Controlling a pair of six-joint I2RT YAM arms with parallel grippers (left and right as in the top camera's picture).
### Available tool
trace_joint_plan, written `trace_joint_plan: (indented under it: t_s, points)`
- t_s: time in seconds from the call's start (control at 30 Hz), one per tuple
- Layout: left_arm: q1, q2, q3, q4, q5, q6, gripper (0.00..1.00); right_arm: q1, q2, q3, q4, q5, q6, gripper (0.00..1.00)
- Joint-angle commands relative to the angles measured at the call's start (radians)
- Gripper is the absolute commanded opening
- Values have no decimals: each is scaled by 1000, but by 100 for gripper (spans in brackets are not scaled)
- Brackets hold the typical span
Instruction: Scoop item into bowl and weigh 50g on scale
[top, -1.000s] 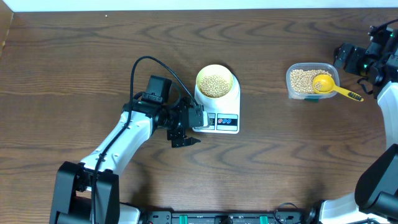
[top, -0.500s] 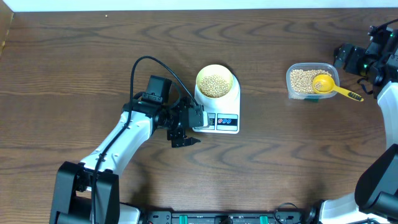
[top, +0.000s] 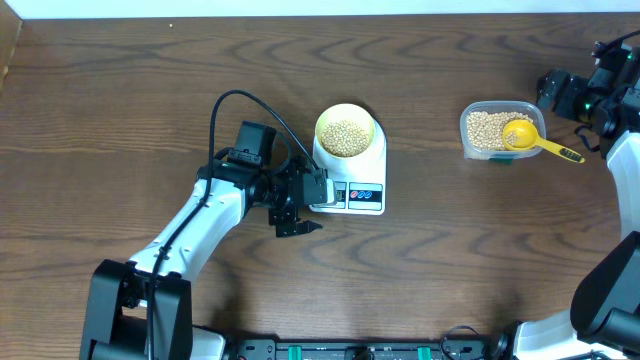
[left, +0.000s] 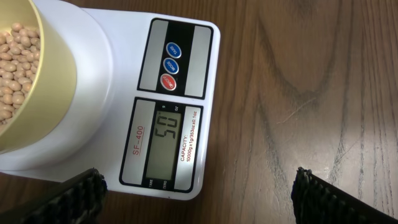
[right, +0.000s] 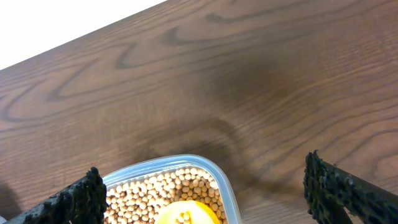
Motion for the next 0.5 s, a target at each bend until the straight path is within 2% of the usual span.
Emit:
trace_joint_plan:
  t_s: [0.0,0.47]
  points:
    - [-2,3,-12,0,13,-12,98,5,-11,6,-2,-13,2,99]
    - [-2,3,-12,0,13,-12,98,6,-12,6,7,-13,2,99]
